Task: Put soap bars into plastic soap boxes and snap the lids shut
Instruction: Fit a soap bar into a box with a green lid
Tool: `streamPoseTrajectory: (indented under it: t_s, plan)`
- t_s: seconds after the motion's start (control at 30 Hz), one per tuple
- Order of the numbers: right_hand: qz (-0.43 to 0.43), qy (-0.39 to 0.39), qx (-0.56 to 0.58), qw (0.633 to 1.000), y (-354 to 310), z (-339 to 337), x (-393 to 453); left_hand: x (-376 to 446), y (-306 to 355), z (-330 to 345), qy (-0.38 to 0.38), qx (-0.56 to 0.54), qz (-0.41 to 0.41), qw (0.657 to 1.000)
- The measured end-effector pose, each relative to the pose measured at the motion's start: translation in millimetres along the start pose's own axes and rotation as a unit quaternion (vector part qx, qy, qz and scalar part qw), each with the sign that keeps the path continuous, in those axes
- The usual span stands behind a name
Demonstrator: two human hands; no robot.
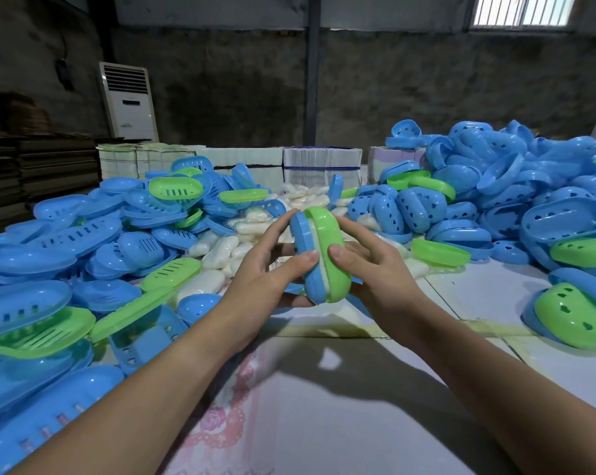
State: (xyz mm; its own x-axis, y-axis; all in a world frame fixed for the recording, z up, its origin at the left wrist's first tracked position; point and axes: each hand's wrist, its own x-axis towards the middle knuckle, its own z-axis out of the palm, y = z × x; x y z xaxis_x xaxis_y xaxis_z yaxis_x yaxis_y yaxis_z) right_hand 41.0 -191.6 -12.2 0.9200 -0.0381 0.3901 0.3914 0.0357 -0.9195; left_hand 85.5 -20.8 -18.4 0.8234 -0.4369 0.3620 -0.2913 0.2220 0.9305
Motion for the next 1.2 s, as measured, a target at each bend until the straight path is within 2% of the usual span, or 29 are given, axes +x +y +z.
streamPoseTrajectory:
  t_s: [0.3,0.47,1.07,1.2]
  plan:
    - [-0.016,0.034,-0.051,0.998,2.4,4.1,0.7,1.6,-3.4,0.7,0.002,0.009,0.011,1.0]
    - [-0.015,0.014,-0.044,0.999,2.1,0.4,1.0,1.1,-3.9,-0.3,0.007,0.016,0.018,1.0]
    - [-0.01,0.027,-0.062,0.998,3.6,-1.5,0.0,-0.7,-1.2,-1.4,-0.009,0.033,0.019,0.999]
    - [-0.016,0.023,-0.068,0.997,5.4,0.0,-0.1,-1.0,2.3,-0.7,0.003,0.01,0.003,1.0]
